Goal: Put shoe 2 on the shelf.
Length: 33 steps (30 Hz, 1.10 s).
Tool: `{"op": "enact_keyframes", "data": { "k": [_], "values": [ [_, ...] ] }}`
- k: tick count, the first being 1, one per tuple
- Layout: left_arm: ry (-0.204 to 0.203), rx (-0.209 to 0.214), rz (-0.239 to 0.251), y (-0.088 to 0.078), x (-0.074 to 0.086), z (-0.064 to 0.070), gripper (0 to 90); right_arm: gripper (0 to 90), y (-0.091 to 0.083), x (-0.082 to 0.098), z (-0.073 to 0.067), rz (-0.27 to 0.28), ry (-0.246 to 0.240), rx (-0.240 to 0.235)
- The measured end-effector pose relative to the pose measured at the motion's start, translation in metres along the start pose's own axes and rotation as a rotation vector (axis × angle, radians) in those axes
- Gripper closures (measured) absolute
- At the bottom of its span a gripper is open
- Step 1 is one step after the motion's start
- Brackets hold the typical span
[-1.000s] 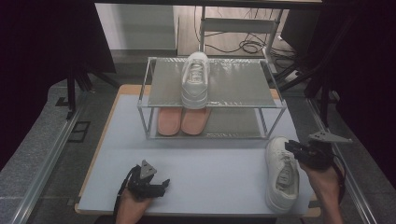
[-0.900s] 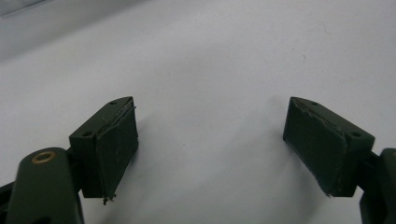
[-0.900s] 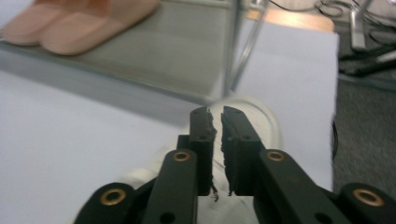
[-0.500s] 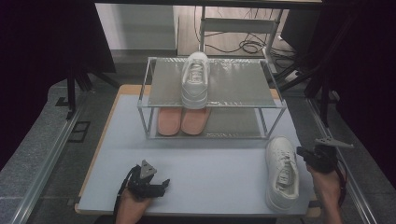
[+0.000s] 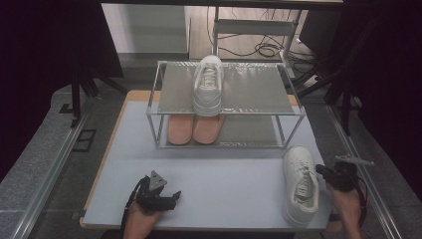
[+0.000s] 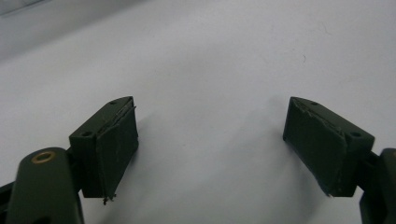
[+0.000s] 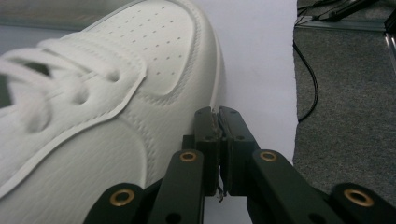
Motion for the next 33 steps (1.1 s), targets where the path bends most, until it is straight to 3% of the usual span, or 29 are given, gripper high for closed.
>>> {"op": "enact_keyframes", "data": {
  "k": [7, 12, 33],
  "values": [
    [0.001, 0.000, -0.001, 0.000, 0.000, 0.000, 17.7, 89.8, -0.002, 0.000, -0.005, 0.006, -0.014, 0.012],
    [0.001, 0.000, -0.001, 0.000, 0.000, 0.000, 17.7, 89.8, -0.003, 0.000, -0.009, 0.024, 0.007, -0.020],
    [0.001, 0.000, 0.000, 0.000, 0.000, 0.000, 17.7, 90.0, -0.007, 0.003, -0.027, 0.046, 0.008, -0.090]
  ]
}}
Point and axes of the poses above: each handheld gripper's, and its own axes: y roughly forward along the jaws, x roughly out of its underside, z roughly to its right, the point moved 5 cm from there along y, roughly forward along the jaws, and after that the axes turned 12 degrees about -y, right-handed, at the moved point
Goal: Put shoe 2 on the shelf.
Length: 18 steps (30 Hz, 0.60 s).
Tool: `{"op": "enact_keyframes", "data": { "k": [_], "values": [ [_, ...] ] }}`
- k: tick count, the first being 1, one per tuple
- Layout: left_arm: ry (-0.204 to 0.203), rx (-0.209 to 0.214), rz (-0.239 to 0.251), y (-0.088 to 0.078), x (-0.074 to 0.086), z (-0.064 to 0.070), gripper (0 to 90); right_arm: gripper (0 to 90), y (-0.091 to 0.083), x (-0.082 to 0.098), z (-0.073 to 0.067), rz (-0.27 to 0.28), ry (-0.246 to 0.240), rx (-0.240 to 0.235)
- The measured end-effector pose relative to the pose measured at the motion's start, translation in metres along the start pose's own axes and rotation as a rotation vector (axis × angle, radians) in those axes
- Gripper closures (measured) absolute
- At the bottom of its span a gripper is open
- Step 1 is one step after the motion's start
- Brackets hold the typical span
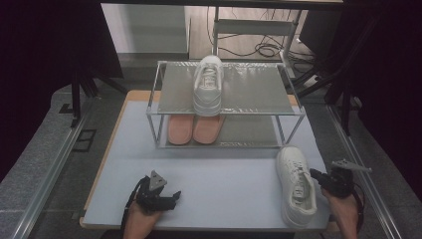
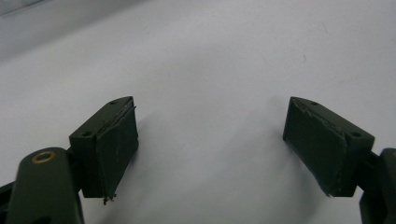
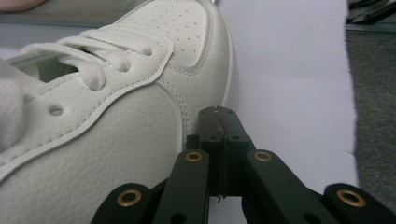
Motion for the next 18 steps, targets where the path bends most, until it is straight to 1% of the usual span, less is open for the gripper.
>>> {"op": "enact_keyframes", "data": {
  "k": [7, 8, 13, 15, 18],
  "values": [
    [0.000, -0.001, 0.000, 0.000, 0.000, 0.000, 17.7, 89.9, 0.010, -0.008, -0.014, -0.002, -0.026, -0.039],
    [0.000, -0.001, 0.000, 0.000, 0.000, 0.000, 17.7, 89.9, 0.012, -0.010, -0.016, 0.000, -0.036, -0.044],
    [0.001, 0.000, 0.000, 0.000, 0.000, 0.000, 17.7, 89.9, 0.024, -0.020, -0.032, -0.010, -0.064, -0.079],
    [0.000, -0.001, 0.000, 0.000, 0.000, 0.000, 17.7, 89.8, 0.029, -0.024, -0.038, -0.014, -0.072, -0.108],
    [0.000, 0.000, 0.000, 0.000, 0.000, 0.000, 17.7, 89.8, 0.032, -0.027, -0.044, -0.019, -0.090, -0.119]
  ]
}}
Point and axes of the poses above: each handheld gripper's, and its own axes: y roughly forward along the jaws, x roughly out of its underside, z roughly to its right, the point moved 5 cm from there along y, roughly forward along the jaws, and after that the axes turned 12 degrees about -y, right-handed, at the moved point
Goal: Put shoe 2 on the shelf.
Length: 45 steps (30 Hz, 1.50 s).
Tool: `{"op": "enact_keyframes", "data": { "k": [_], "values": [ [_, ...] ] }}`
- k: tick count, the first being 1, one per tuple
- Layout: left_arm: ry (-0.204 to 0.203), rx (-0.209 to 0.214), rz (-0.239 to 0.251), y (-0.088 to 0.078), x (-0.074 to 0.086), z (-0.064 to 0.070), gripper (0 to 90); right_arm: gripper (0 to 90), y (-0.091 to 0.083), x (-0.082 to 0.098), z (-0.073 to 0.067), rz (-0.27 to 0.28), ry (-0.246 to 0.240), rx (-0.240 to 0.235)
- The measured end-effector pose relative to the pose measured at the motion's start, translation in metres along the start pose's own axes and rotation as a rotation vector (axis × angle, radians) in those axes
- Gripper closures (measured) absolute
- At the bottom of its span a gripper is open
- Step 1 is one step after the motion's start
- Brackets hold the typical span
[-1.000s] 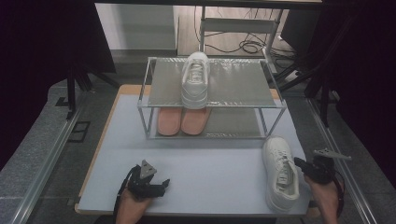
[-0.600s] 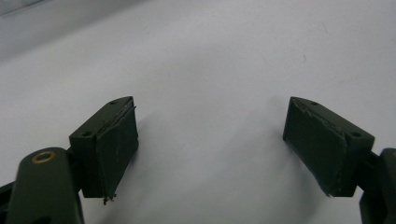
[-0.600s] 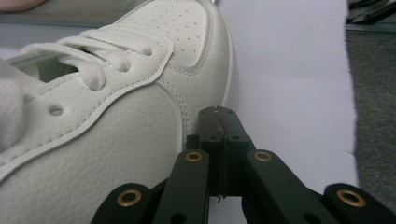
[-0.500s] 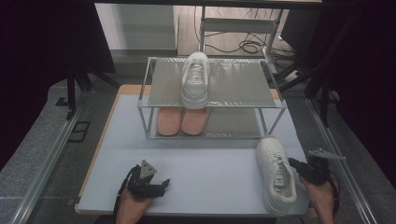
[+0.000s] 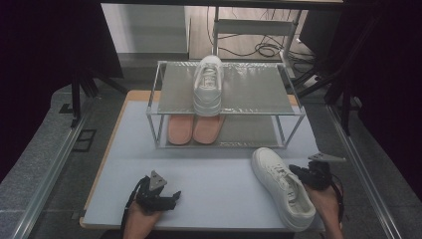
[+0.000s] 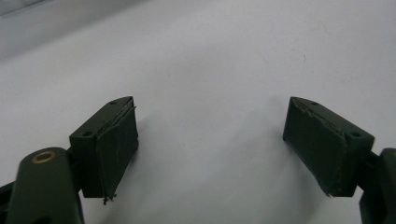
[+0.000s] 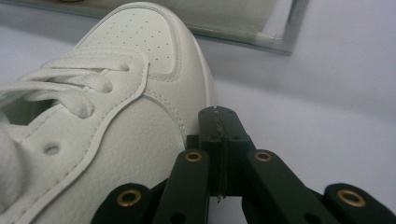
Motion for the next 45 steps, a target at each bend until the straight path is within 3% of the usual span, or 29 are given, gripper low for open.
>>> {"op": "enact_keyframes", "data": {
  "k": [8, 20, 24, 30, 35, 45],
  "values": [
    [0.000, -0.001, 0.000, 0.000, 0.000, 0.000, 17.7, 89.8, 0.006, -0.005, -0.008, -0.003, -0.016, -0.021],
    [0.000, -0.001, 0.000, 0.000, 0.000, 0.000, 17.8, 89.8, 0.022, -0.019, -0.032, -0.010, -0.099, -0.112],
    [0.001, -0.001, 0.000, 0.000, 0.000, 0.000, 17.8, 85.9, 0.023, -0.021, -0.031, -0.027, -0.111, -0.114],
    [0.001, -0.001, 0.000, 0.000, 0.000, 0.000, 17.8, 77.4, 0.013, -0.018, -0.025, -0.037, -0.092, -0.111],
    [0.001, -0.002, 0.000, 0.000, 0.000, 0.000, 17.8, 67.7, -0.003, -0.018, -0.019, -0.050, -0.085, -0.091],
    [0.001, -0.001, 0.000, 0.000, 0.000, 0.000, 17.7, 51.9, -0.034, -0.019, -0.014, -0.092, -0.072, -0.100]
  ]
}}
Point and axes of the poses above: each handheld gripper's, and its own axes: y roughly forward along the jaws, x roughly out of its underside, z roughly to its right, the point moved 5 cm from there along y, roughly forward along the jaws, and after that the axes turned 12 degrees about -y, right-handed, at the moved point
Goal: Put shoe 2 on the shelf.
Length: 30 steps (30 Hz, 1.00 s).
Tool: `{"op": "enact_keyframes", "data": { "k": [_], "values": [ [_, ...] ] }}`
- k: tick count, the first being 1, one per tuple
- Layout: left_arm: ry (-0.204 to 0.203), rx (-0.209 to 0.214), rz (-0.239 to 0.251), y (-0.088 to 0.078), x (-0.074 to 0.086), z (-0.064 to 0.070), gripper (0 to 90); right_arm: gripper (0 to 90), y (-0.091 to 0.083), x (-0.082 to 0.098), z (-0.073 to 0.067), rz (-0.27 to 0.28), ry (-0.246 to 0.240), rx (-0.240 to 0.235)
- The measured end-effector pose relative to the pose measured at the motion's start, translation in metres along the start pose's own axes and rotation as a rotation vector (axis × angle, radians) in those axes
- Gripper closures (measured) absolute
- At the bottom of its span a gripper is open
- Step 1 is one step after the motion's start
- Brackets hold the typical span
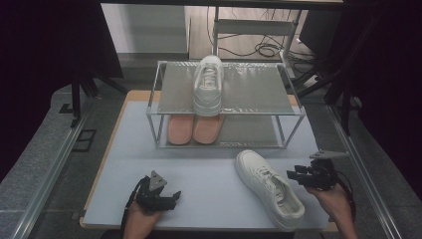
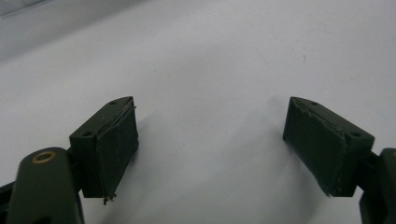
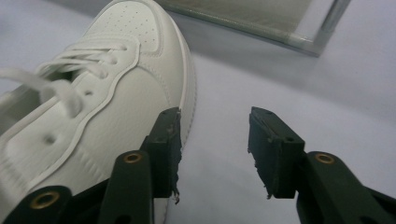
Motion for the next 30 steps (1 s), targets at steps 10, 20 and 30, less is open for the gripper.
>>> {"op": "enact_keyframes", "data": {
  "k": [10, 20, 30],
  "values": [
    [-0.001, 0.000, 0.000, 0.000, 0.000, 0.000, 17.7, 44.9, -0.023, 0.005, -0.009, -0.056, 0.010, -0.034],
    [0.000, 0.001, -0.001, 0.000, 0.000, 0.000, 17.7, 33.7, -0.038, 0.003, -0.022, -0.086, -0.006, -0.075],
    [-0.002, 0.001, 0.000, 0.000, 0.000, 0.000, 17.7, 35.4, -0.042, -0.002, -0.039, -0.110, -0.060, -0.090]
  ]
}}
Point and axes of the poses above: each handheld gripper's, and its own axes: y roughly forward along the jaws, x roughly out of its underside, z roughly to its right, the point moved 5 cm from there along y, roughly forward along the jaws, and after that the axes turned 12 degrees about -y, right-handed, at the moved point
